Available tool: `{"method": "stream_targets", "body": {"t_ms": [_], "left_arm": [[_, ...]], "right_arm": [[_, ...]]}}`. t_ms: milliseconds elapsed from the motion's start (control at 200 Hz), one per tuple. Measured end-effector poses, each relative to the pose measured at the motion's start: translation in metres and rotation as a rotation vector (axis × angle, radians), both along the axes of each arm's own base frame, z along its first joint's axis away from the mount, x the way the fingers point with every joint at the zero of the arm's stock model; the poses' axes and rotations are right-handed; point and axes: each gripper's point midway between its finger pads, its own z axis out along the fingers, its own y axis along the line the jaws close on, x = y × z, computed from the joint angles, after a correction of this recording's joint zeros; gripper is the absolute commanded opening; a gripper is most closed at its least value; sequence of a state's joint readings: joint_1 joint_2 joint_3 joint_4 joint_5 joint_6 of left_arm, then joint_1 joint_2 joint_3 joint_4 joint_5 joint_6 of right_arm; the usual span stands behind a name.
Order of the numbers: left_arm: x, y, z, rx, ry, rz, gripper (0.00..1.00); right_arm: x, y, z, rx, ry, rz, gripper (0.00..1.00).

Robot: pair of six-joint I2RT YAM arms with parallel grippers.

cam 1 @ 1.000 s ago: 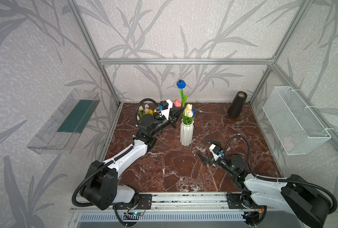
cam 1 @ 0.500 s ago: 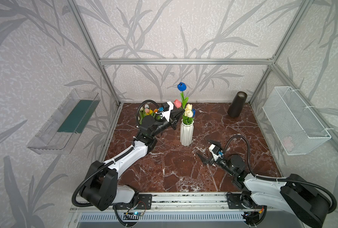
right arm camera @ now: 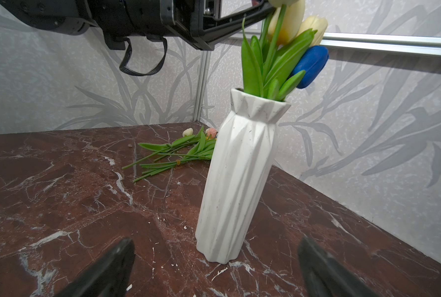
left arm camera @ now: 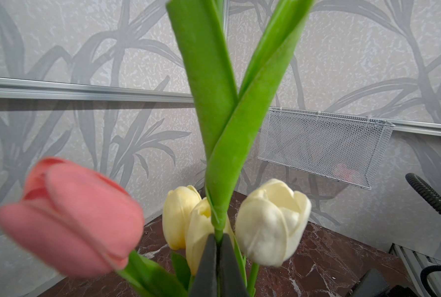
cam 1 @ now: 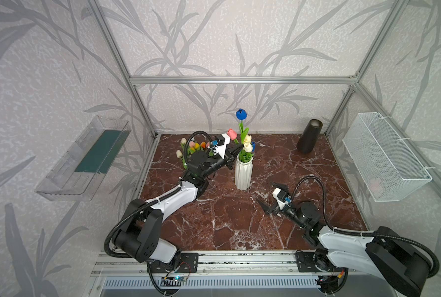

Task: Arrange the flowers into the vase
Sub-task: 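Lower the blue tulip stem into the vase mouth with the left gripper, then open the left gripper and draw it back while the right gripper approaches the vase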

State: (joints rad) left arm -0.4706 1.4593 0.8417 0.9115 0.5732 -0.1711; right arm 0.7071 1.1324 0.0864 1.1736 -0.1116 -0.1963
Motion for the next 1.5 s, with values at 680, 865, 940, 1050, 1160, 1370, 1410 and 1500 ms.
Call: {"method": "stream_targets", "body": {"t_ms": [680, 865, 940, 1050, 1160, 1370, 1410, 1500], "left_arm": [[-0.011, 0.005, -0.052, 0.139, 0.093, 0.049, 0.25], [-0.017, 0.014, -0.048, 0.181, 0.094, 0.087, 0.37], [-0.021, 0.018, -0.041, 0.183, 0.083, 0.100, 0.41], [-0.025, 0.022, -0.037, 0.195, 0.081, 0.113, 0.48], [-0.030, 0.027, -0.038, 0.210, 0.083, 0.122, 0.51], [-0.054, 0.052, -0.058, 0.211, 0.076, 0.191, 0.79], [-0.060, 0.058, -0.063, 0.205, 0.070, 0.207, 0.82], [-0.069, 0.072, -0.071, 0.186, 0.067, 0.252, 0.82]], "right_arm": [[0.001, 0.001, -0.007, -0.013, 0.020, -0.001, 0.99], [0.002, 0.001, -0.010, -0.017, 0.028, -0.002, 0.99], [0.002, 0.001, -0.012, -0.020, 0.033, -0.002, 0.99], [0.003, 0.002, -0.015, -0.023, 0.043, -0.003, 0.99], [0.009, 0.002, -0.016, -0.021, 0.062, -0.027, 0.99], [0.040, 0.011, 0.010, 0.007, 0.086, -0.049, 0.99], [0.048, 0.015, 0.022, 0.020, 0.086, -0.045, 0.99], [0.060, 0.027, 0.044, 0.043, 0.079, -0.014, 0.99]]}}
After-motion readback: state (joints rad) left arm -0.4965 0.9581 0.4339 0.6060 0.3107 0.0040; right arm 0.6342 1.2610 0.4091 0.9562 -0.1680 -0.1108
